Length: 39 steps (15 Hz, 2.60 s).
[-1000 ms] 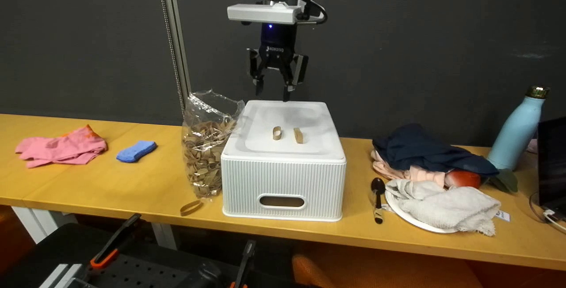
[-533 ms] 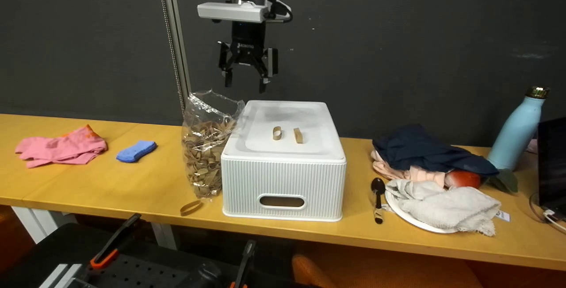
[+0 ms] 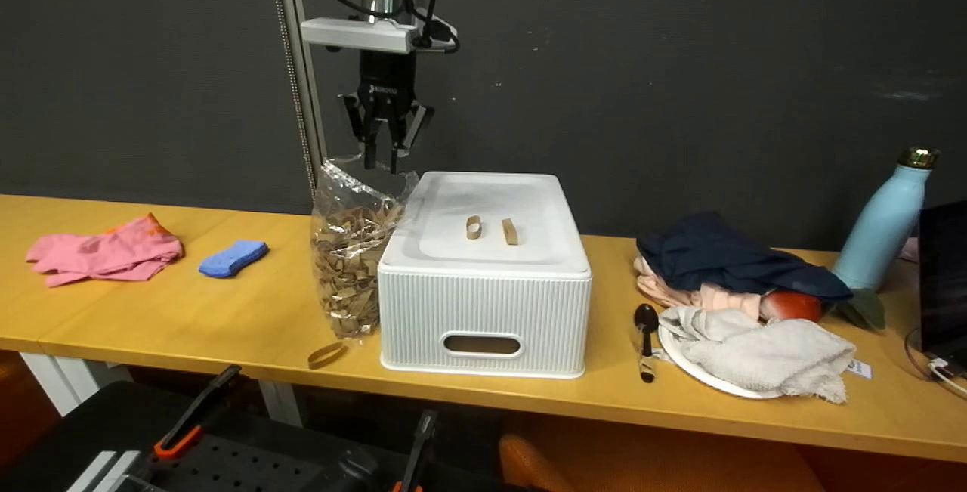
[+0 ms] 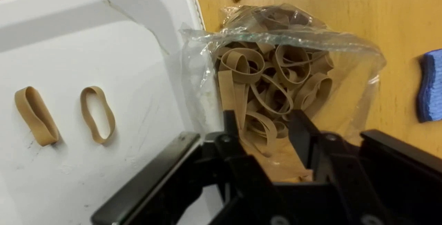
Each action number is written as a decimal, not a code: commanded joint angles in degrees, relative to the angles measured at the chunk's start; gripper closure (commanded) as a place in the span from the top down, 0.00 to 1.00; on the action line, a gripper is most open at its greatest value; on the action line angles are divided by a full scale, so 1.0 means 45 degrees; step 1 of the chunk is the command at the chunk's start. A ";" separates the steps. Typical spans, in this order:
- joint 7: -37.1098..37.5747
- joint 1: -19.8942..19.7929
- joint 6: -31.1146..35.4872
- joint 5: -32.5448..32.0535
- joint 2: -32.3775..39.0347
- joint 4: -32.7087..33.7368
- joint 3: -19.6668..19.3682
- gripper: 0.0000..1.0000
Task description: Remove the rubber bands from the plastic bag and then put them on the white basket
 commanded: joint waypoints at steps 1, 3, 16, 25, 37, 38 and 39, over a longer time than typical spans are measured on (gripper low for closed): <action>-0.0108 -0.0041 0.0198 0.0328 0.0374 0.0026 0.0090 0.12; 0.0332 0.0065 0.0135 0.0528 0.0504 0.0044 0.0150 0.01; 0.5198 0.0829 -0.0100 0.0095 -0.1048 -0.1467 -0.0216 0.00; 0.5526 0.0579 0.1408 -0.1663 -0.0685 -0.2055 -0.0799 0.00; 0.5633 0.1310 0.3468 -0.1314 -0.0491 -0.2799 -0.0300 0.00; 0.5545 0.1283 0.3620 -0.1312 -0.0381 -0.2819 -0.0315 0.00; 0.5476 0.1252 0.3733 -0.1302 -0.0267 -0.2800 -0.0335 0.00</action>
